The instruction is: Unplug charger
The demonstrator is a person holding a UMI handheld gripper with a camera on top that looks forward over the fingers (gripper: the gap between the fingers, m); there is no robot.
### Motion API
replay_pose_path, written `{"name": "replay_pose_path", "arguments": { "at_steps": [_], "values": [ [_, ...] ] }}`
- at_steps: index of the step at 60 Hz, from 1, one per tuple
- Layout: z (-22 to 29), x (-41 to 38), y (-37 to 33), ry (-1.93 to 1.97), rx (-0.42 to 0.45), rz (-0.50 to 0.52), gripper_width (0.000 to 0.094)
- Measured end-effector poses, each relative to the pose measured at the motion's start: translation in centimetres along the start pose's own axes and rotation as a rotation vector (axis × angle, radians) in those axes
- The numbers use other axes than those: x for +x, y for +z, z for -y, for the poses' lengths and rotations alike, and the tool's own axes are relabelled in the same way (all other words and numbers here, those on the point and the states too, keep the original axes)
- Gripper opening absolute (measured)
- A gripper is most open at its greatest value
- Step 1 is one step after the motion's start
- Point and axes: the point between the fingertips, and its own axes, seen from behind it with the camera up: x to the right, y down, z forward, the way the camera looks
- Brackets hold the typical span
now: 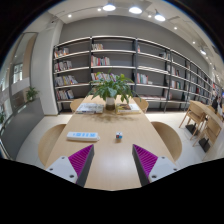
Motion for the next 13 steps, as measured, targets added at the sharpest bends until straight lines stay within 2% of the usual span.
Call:
{"name": "replay_pose_path", "arguments": {
  "at_steps": [13],
  "values": [
    [-0.34,-0.15,-0.77,-0.015,0.005,-0.004,0.0764]
  ]
}}
